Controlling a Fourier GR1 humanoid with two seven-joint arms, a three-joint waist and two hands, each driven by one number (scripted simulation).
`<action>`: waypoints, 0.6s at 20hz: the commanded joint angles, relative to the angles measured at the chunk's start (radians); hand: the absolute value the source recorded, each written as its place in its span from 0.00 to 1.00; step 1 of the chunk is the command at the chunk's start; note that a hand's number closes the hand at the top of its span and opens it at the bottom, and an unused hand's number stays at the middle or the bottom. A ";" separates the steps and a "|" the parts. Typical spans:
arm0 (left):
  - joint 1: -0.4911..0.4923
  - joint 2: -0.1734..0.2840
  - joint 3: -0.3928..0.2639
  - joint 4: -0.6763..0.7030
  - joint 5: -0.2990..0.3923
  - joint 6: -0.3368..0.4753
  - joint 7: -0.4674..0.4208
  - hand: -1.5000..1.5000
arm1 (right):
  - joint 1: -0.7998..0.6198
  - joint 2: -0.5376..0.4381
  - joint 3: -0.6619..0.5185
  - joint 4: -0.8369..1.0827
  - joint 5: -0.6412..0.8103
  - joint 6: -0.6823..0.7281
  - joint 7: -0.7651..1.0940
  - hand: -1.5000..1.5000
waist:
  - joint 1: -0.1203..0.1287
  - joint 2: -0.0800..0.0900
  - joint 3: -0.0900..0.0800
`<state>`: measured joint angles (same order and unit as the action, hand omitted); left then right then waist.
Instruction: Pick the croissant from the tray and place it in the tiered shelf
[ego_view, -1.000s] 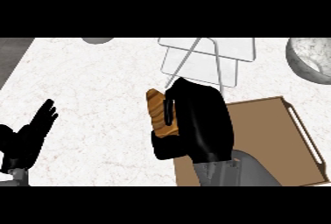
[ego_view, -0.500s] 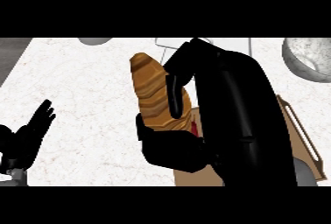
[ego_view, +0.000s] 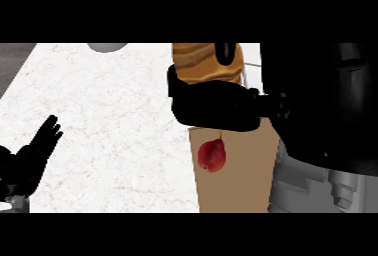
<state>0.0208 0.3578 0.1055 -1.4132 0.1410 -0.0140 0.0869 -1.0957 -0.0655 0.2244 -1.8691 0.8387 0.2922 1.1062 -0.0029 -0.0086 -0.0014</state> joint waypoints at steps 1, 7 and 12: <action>0.022 0.000 0.001 -0.003 0.011 -0.023 0.004 0.50 | -0.114 -0.013 -0.061 0.106 0.012 0.124 0.134 1.00 | 0.007 0.003 0.000; -0.048 -0.005 0.011 0.034 -0.012 -0.001 -0.003 0.50 | -0.195 -0.013 -0.130 0.251 0.019 0.128 0.082 1.00 | 0.004 0.007 0.000; -0.036 -0.034 -0.006 0.007 -0.026 0.020 0.023 0.50 | -0.187 -0.098 -0.172 0.358 0.075 0.119 -0.046 1.00 | 0.005 0.008 0.001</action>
<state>0.0088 0.3501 0.1126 -1.4027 0.1295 -0.0207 0.0841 -1.2679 -0.1243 0.0844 -1.5787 0.8910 0.3797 1.0195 0.0049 -0.0023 -0.0013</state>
